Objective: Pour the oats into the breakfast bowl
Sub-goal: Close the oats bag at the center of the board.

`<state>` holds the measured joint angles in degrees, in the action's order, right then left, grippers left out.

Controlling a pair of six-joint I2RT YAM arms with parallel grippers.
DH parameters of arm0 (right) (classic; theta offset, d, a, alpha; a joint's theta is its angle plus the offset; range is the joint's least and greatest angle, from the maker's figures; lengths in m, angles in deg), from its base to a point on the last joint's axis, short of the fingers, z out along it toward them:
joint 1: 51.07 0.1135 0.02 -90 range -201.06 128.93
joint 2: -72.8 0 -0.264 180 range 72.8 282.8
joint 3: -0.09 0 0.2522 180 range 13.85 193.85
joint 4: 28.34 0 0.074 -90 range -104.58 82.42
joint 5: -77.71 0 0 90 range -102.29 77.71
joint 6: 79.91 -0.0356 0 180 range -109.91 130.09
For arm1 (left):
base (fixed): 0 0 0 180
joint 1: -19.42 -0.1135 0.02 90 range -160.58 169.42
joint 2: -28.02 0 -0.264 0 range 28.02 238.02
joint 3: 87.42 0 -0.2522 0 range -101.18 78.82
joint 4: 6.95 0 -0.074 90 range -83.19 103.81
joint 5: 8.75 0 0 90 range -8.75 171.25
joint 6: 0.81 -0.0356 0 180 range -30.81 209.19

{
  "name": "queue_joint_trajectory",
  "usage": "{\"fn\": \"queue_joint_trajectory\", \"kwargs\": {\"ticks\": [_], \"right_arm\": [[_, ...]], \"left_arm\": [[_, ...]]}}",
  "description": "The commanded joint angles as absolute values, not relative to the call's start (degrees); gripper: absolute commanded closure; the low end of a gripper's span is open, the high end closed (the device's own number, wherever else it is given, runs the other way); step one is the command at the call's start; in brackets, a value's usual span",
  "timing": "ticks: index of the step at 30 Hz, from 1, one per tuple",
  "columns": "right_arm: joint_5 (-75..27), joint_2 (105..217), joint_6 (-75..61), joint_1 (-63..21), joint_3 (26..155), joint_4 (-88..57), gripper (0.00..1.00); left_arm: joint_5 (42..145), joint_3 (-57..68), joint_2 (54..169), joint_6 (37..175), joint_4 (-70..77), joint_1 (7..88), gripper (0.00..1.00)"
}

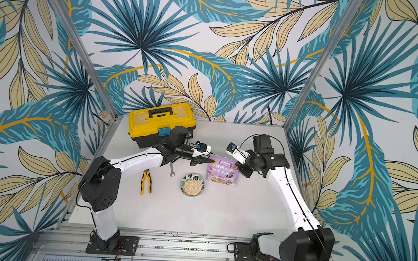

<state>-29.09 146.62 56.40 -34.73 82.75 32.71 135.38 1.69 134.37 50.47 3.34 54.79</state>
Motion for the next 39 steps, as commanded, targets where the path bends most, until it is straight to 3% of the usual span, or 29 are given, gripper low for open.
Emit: {"fn": "queue_joint_trajectory", "kwargs": {"ticks": [1,4,6,11,16,19,23,26,28,30,32,34,36,37,39], "right_arm": [[-32.5,147.0,55.8,-34.3,83.9,31.8,1.00],[-32.8,146.3,55.9,-34.3,83.6,31.4,1.00],[-32.4,146.1,55.9,-34.3,83.4,31.4,1.00],[-27.9,145.1,55.9,-34.2,81.8,31.5,0.76],[-24.5,143.7,56.6,-34.3,79.7,31.2,0.71],[-23.8,143.7,56.7,-34.4,79.9,31.4,0.75],[-23.8,144.6,56.8,-34.4,80.3,31.6,0.99],[-24.6,144.9,56.9,-34.4,81.1,31.6,1.00],[-24.4,145.1,56.8,-34.4,81.1,31.4,0.78],[-24.6,145.2,56.8,-34.4,81.1,31.4,0.69],[-24.9,145.5,56.9,-34.4,81.2,31.5,0.78],[-25.8,146.0,56.8,-34.4,81.7,31.8,0.99],[-27.6,146.1,56.7,-34.5,82.9,31.8,1.00],[-28.3,146.2,56.6,-34.5,83.2,31.6,0.93],[-29.2,146.3,56.5,-34.4,84.0,31.3,0.65]], "left_arm": [[135.1,-0.2,136.4,51.3,1.2,55.8,0.71],[135.3,-1.0,137.5,51.7,0.5,55.7,0.71],[135.6,-2.2,138.1,51.8,0.9,55.7,0.78],[135.7,-3.6,138.9,51.5,1.9,55.7,1.00],[135.5,-3.5,138.4,50.0,3.6,55.7,1.00],[135.3,-3.4,138.1,49.5,4.3,55.6,1.00],[134.9,-2.5,137.0,48.9,4.9,55.2,1.00],[134.7,-1.5,136.0,48.8,5.0,54.4,1.00],[134.7,-1.0,135.3,48.7,5.1,54.0,1.00],[134.7,-0.6,134.9,48.5,5.1,53.7,1.00],[134.7,-0.4,134.6,48.5,5.3,53.5,1.00],[134.8,-0.4,134.5,48.2,5.5,53.4,1.00],[134.6,-0.3,134.5,48.2,5.5,53.4,1.00],[134.5,-0.4,134.4,48.2,5.5,53.3,0.98],[134.3,-0.2,134.4,48.6,5.6,53.1,0.80]]}}
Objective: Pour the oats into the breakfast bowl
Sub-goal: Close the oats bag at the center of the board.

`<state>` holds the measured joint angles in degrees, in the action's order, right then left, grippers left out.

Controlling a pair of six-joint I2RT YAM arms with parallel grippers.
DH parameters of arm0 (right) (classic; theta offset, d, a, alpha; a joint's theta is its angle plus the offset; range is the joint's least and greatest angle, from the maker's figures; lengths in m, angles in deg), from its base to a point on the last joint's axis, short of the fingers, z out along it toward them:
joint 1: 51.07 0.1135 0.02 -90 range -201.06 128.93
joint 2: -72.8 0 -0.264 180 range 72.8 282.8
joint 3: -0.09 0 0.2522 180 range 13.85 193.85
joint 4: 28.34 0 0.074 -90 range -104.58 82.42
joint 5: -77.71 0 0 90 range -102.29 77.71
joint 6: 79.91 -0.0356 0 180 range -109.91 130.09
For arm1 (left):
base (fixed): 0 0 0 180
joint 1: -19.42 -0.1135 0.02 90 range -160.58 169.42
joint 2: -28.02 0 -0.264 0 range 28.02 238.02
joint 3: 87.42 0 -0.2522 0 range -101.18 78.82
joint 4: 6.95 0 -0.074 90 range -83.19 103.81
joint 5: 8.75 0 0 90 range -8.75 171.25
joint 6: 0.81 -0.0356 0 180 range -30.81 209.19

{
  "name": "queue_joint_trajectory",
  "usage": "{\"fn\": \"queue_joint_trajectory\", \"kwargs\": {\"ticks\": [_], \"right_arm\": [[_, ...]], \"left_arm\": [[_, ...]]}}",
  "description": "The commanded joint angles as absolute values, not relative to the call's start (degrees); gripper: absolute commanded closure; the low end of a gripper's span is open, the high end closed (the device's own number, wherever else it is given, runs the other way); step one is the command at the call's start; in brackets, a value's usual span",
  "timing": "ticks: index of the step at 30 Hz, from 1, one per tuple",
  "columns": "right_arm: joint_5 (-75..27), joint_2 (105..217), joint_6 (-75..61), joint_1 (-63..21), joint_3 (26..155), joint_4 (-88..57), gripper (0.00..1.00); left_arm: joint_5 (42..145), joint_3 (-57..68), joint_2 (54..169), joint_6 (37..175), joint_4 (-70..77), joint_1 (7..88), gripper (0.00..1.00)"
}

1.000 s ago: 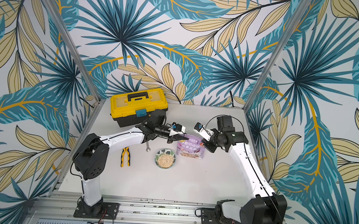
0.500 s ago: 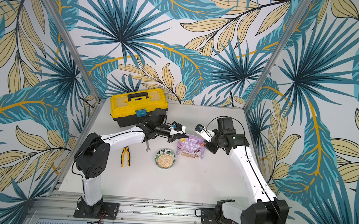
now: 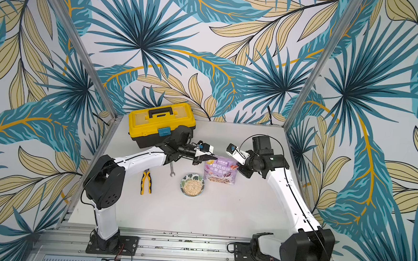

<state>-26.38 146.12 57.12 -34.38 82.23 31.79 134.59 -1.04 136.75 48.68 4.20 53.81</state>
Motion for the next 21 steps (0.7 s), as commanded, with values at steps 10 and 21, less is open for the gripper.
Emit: {"fn": "queue_joint_trajectory", "kwargs": {"ticks": [10,21], "right_arm": [[-30.1,151.2,56.6,-29.4,87.6,30.6,0.39],[-28.5,155.3,57.5,-27.3,90.3,31.7,1.00]], "left_arm": [[134.1,2.0,132.9,49.3,5.3,51.5,0.72],[135.4,1.6,133.2,50.8,3.3,51.5,1.00]]}}
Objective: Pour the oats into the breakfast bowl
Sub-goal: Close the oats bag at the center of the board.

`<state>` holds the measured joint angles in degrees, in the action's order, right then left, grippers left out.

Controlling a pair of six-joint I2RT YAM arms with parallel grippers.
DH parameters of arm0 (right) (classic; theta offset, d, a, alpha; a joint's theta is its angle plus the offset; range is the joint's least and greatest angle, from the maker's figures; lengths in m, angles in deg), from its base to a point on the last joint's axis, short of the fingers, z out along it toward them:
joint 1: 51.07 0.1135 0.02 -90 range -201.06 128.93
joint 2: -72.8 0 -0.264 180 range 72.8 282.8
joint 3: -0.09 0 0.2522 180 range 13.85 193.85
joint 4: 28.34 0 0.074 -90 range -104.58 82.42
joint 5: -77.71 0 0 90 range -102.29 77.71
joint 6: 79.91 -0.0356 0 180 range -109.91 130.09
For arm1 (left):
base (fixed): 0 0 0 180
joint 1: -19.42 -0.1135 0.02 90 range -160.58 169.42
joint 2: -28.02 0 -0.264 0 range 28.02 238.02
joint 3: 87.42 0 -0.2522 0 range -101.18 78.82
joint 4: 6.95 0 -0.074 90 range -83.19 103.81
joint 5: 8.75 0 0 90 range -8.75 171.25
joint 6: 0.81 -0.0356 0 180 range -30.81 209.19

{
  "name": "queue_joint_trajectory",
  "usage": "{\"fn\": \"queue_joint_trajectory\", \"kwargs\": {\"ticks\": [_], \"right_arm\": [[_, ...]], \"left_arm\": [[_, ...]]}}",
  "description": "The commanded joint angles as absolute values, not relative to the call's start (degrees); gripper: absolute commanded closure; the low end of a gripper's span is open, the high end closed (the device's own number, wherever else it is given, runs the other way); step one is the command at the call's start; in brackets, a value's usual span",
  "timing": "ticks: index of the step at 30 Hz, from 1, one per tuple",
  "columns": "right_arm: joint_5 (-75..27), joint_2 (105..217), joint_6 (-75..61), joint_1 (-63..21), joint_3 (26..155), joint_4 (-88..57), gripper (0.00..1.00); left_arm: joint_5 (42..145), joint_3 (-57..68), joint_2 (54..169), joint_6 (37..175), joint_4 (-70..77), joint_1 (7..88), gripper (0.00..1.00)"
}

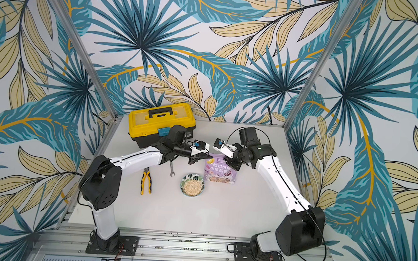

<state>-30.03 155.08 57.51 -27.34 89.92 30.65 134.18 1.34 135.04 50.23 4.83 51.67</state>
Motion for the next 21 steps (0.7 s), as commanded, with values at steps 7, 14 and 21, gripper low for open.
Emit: {"fn": "queue_joint_trajectory", "kwargs": {"ticks": [7,14,21], "right_arm": [[-27.8,153.8,56.4,-27.3,90.4,30.3,0.59],[-34.1,150.3,54.1,-30.2,94.0,30.2,0.32],[-33.3,142.9,45.4,-33.6,89.7,20.1,0.04]], "left_arm": [[134.0,2.1,132.4,51.0,2.6,51.3,1.00],[130.9,5.2,129.5,52.2,1.1,49.0,1.00],[129.5,6.2,128.0,52.1,2.3,47.7,1.00]]}}
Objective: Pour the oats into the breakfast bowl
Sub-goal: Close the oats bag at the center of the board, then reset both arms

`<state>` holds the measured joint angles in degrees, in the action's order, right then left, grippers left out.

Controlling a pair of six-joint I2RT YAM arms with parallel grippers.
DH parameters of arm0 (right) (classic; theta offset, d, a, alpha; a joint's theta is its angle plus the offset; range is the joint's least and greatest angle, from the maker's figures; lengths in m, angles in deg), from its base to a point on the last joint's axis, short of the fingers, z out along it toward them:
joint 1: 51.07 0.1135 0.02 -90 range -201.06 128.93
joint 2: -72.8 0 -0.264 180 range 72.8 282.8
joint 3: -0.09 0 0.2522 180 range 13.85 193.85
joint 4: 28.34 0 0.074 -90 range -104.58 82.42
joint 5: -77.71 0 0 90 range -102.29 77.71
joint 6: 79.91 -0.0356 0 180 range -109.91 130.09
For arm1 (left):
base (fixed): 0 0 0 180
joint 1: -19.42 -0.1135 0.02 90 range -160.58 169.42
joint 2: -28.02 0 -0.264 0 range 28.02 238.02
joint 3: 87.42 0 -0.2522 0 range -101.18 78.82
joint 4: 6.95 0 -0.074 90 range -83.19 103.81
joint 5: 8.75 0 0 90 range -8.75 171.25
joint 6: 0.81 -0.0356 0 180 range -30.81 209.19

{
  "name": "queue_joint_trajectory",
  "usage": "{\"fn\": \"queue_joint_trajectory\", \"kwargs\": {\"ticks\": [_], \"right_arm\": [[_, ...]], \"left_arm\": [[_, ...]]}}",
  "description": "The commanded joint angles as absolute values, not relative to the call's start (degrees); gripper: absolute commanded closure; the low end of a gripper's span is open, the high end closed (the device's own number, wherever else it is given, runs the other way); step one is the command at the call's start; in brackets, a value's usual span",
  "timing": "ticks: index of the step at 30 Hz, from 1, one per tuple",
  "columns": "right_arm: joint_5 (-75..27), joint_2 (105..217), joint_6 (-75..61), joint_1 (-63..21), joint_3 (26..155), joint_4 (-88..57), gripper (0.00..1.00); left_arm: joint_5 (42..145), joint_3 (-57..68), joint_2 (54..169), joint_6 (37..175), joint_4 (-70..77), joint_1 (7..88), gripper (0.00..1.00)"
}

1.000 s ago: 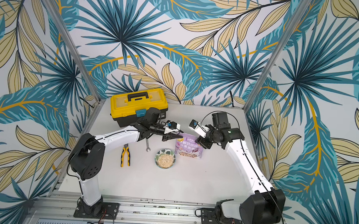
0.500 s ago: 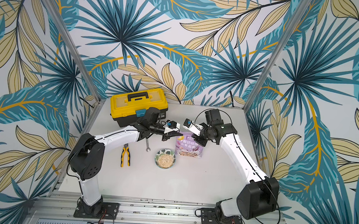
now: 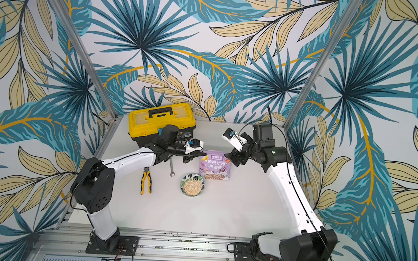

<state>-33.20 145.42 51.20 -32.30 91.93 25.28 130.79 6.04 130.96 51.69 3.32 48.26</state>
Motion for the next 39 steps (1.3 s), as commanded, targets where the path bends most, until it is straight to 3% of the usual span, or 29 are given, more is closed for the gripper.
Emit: {"fn": "queue_joint_trajectory", "kwargs": {"ticks": [1,12,21,26,31,35,39], "right_arm": [[-32.5,142.3,43.5,-34.4,89.0,19.2,0.01],[-21.6,137.5,24.7,-41.7,83.0,9.7,0.01],[-8.7,134.8,14.0,-45.3,65.6,-6.8,0.01],[-7.5,136.6,9.0,-45.3,54.5,-20.2,0.01],[-9.4,139.1,5.8,-45.3,45.7,-38.7,0.01],[-12.2,142.2,6.6,-45.3,39.8,-51.5,0.01],[-12.3,145.5,9.0,-45.2,34.8,-64.2,0.01]], "left_arm": [[129.4,6.2,128.0,52.0,2.4,47.7,0.97],[129.0,7.6,126.5,53.1,1.8,47.7,0.50],[124.9,19.4,113.9,64.1,-6.2,45.9,0.26],[111.1,30.8,103.4,70.4,-11.1,45.3,0.16],[89.7,39.7,94.6,79.1,-13.1,44.8,0.00],[67.6,42.8,88.5,84.3,-3.5,43.5,0.00],[57.5,45.3,82.7,90.6,3.3,39.2,0.00]]}}
